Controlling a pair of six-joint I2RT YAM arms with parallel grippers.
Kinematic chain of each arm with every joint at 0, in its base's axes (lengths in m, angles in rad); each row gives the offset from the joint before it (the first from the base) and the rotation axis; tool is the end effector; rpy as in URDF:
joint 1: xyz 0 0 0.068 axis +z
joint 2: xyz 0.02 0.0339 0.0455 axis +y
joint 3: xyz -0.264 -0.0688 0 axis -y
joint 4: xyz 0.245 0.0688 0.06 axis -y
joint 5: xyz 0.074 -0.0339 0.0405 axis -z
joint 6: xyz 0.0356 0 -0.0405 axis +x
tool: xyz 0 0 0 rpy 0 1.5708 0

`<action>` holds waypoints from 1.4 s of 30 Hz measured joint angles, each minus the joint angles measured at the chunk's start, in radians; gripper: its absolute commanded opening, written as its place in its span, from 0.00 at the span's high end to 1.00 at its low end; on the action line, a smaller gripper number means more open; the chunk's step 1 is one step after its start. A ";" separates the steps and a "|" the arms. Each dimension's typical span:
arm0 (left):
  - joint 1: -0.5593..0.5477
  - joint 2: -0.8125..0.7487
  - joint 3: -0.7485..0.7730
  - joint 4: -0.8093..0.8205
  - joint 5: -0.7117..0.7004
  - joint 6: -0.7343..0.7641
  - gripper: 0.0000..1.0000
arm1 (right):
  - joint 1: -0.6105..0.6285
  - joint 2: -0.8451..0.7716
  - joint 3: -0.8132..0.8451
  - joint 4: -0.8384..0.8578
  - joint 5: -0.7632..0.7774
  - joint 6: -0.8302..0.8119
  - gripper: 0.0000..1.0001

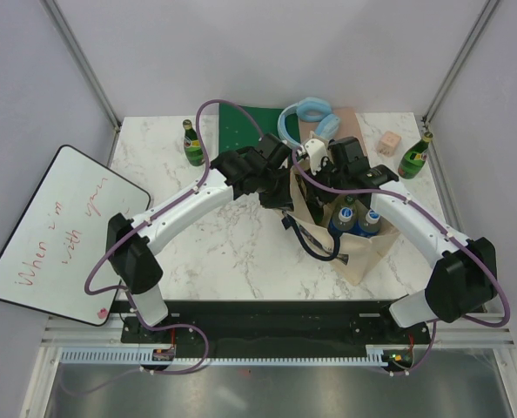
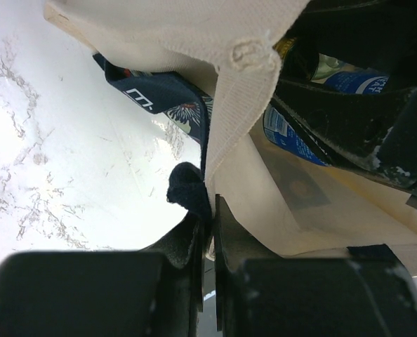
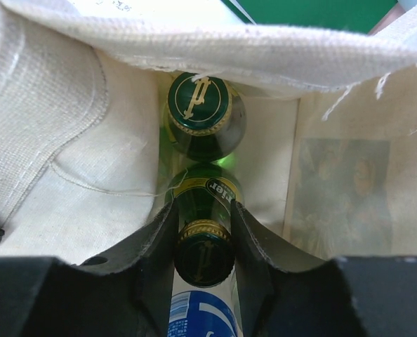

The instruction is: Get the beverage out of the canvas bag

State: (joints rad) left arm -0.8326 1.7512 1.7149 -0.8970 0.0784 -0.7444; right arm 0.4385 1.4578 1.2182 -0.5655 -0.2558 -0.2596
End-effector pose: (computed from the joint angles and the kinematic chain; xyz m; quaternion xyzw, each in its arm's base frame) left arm 0.2534 -0.2826 0.3363 0.0541 0.9474 -0.2483 0.1943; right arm 0.2838 0.1430 0.2978 -0.3594 0.8483 0.1509 0.3585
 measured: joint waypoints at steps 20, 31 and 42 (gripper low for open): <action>0.000 -0.004 -0.002 0.007 0.000 0.000 0.94 | 0.002 -0.016 -0.005 -0.015 -0.008 -0.026 1.00; -0.001 -0.013 -0.004 0.017 0.001 0.000 0.85 | -0.008 -0.043 0.160 -0.123 -0.037 -0.023 1.00; -0.001 -0.014 -0.011 0.040 0.001 0.003 0.46 | -0.064 -0.151 0.323 -0.166 -0.086 -0.014 1.00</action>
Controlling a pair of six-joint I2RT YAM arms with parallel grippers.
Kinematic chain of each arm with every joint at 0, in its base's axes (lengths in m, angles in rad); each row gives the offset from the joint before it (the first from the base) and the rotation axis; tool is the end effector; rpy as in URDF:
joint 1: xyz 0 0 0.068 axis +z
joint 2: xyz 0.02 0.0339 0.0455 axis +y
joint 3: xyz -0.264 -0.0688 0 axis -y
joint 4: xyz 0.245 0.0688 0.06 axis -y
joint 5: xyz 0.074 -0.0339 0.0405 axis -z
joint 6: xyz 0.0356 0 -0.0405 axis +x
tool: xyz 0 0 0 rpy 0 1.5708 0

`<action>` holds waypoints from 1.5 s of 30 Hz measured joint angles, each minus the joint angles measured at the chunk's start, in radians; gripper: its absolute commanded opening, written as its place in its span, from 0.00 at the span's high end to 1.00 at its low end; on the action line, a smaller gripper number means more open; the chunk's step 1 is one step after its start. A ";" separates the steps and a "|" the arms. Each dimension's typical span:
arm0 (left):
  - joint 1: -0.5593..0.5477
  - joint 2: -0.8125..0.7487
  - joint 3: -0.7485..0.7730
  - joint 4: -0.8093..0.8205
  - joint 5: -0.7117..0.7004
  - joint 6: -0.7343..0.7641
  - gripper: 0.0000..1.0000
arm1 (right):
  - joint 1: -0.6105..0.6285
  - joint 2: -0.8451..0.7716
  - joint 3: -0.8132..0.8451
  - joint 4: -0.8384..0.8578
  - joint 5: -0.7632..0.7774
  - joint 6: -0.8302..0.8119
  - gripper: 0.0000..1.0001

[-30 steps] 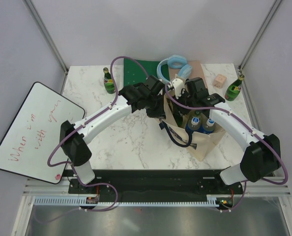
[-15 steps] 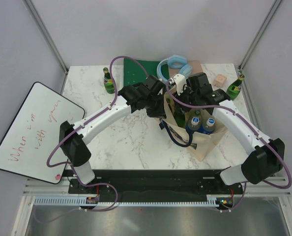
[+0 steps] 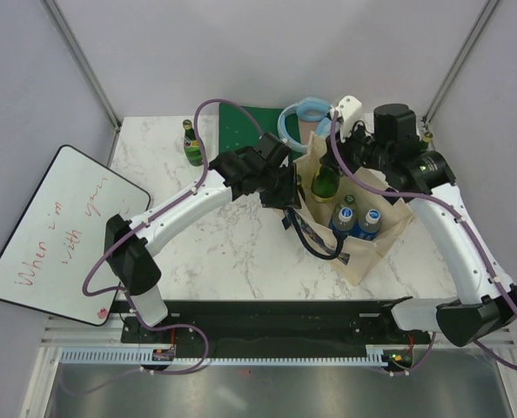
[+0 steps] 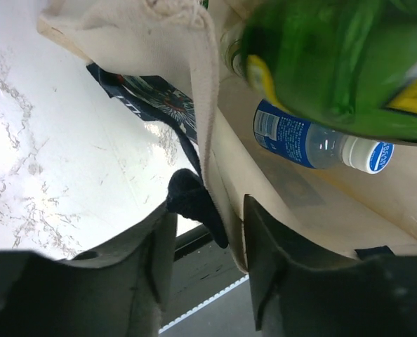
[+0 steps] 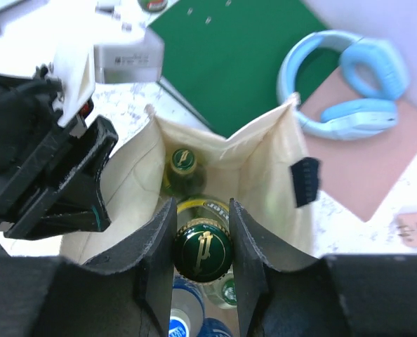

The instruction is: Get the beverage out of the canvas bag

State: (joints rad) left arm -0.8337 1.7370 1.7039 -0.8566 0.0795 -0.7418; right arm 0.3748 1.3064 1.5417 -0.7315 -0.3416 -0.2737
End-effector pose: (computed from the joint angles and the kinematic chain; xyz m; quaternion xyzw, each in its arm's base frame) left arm 0.2530 -0.2829 0.3407 0.0565 0.9402 -0.2630 0.2089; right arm 0.2467 0.1099 0.4326 -0.3522 0.7748 0.1713 0.4963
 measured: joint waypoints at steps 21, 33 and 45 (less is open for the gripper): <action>0.000 -0.089 -0.032 0.077 -0.003 0.042 0.13 | -0.308 0.033 0.379 -0.032 -0.066 0.097 1.00; 0.000 -0.217 -0.097 0.151 -0.085 0.117 0.09 | -0.584 0.069 0.322 -0.011 -0.048 0.105 1.00; 0.021 -0.307 -0.114 0.247 -0.133 0.264 0.00 | -0.755 -0.014 -0.089 0.087 0.020 0.089 1.00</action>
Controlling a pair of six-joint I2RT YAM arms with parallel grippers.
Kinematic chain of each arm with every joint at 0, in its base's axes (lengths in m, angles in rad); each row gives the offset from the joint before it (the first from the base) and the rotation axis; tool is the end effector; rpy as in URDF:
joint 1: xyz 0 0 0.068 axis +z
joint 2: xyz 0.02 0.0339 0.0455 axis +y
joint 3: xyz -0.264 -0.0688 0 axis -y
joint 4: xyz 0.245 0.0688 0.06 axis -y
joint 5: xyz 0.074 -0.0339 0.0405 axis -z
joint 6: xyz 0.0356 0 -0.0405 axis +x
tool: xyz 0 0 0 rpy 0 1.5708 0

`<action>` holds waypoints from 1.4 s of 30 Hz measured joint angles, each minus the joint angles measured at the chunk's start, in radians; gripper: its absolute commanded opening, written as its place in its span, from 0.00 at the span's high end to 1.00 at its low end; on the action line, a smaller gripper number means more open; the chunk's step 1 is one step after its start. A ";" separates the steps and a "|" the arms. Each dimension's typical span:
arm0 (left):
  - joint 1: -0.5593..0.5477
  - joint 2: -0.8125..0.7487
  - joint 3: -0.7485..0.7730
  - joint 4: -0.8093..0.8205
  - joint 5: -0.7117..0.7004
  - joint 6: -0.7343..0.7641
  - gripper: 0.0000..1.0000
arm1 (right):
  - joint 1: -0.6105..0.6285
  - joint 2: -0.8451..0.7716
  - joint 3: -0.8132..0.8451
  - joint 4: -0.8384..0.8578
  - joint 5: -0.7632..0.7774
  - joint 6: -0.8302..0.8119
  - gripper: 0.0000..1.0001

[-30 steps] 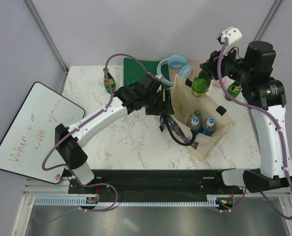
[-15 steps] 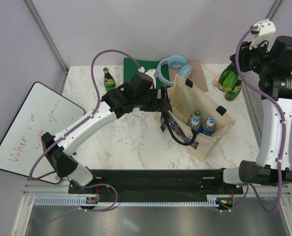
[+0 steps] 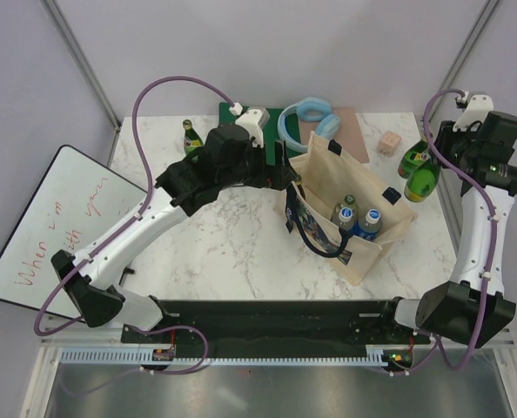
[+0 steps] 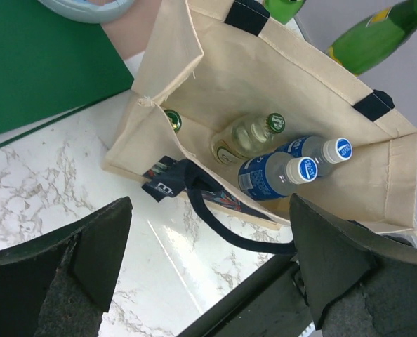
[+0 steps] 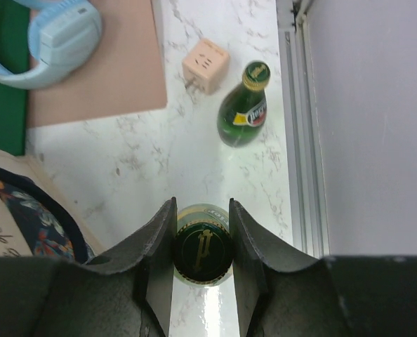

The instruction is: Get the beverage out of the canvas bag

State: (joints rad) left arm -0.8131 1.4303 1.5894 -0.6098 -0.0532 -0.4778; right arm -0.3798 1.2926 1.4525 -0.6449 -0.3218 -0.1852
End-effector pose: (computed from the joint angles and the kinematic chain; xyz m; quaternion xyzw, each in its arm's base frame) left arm 0.2172 -0.2268 0.4252 0.1274 0.8374 -0.3015 0.4378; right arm 0.2597 -0.0916 0.4153 -0.0003 0.8492 -0.0104 0.5280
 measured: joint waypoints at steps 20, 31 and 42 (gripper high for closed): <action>0.036 0.037 0.022 0.037 0.090 0.050 0.00 | -0.044 0.020 -0.315 0.274 0.072 -0.072 1.00; 0.036 0.038 0.022 0.037 0.109 0.050 0.00 | -0.048 0.165 -0.318 0.408 0.077 -0.080 1.00; 0.036 0.043 0.022 0.037 0.117 0.050 0.00 | -0.049 0.201 -0.322 0.436 0.079 -0.081 0.53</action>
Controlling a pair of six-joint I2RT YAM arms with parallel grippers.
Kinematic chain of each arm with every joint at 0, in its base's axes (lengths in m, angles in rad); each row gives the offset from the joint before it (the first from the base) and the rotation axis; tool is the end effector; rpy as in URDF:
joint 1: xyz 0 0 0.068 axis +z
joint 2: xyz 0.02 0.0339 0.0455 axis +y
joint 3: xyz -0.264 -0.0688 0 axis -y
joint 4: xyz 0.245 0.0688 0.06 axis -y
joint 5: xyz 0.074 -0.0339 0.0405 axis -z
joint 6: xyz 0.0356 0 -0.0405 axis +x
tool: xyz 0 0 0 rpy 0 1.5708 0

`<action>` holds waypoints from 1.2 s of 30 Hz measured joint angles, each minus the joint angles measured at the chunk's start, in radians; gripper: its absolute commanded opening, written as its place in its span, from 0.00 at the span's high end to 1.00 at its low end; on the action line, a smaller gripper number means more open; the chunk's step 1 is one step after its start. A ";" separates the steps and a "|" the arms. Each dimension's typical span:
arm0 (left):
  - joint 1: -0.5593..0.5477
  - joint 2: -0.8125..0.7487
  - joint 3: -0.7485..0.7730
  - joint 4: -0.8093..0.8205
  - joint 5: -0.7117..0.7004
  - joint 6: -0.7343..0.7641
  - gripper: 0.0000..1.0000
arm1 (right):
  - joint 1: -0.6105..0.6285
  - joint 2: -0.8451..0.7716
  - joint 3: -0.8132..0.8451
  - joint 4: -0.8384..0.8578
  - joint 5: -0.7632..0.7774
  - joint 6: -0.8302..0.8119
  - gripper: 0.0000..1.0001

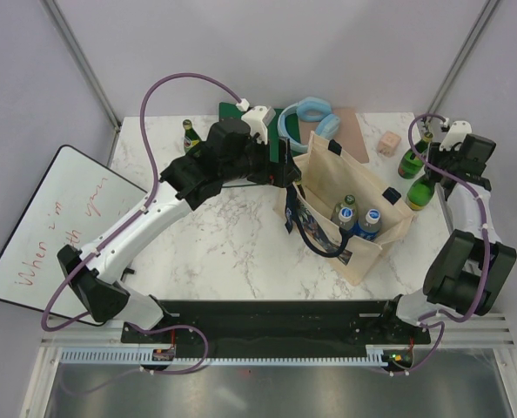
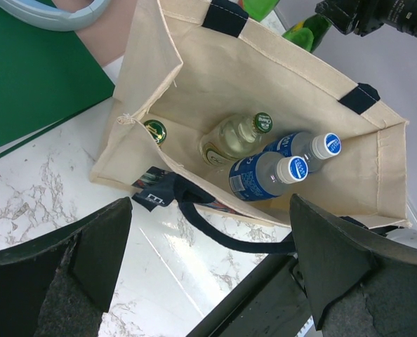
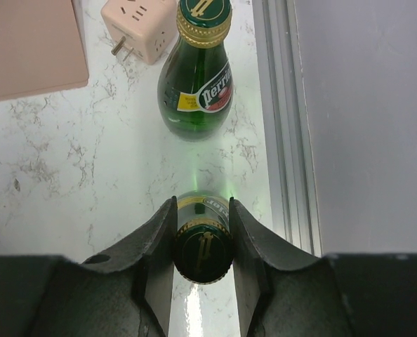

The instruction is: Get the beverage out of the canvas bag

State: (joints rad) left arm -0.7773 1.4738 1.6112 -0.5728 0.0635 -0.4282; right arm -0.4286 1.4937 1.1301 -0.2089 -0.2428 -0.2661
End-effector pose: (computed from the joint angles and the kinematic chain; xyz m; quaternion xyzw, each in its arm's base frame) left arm 0.2324 -0.2318 0.4231 0.1632 0.8269 -0.3267 0.4275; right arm 0.3139 -0.1340 0.2869 0.0130 0.8734 -0.0618 0.4830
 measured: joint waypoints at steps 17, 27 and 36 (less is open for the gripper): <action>0.000 0.097 0.146 -0.068 0.045 0.002 0.06 | -0.001 -0.093 0.071 -0.068 -0.082 -0.023 0.02; -0.033 0.218 0.331 -0.172 0.052 0.009 0.10 | 0.016 -0.113 0.265 -0.268 -0.336 -0.005 0.02; -0.076 0.340 0.434 -0.228 0.051 -0.029 0.16 | 0.127 -0.117 0.276 -0.330 -0.394 0.019 0.02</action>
State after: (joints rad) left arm -0.8536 1.8141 2.0449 -0.8005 0.1150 -0.4576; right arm -0.3019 1.3766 1.4059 -0.5388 -0.6373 -0.2470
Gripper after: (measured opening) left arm 0.853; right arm 0.982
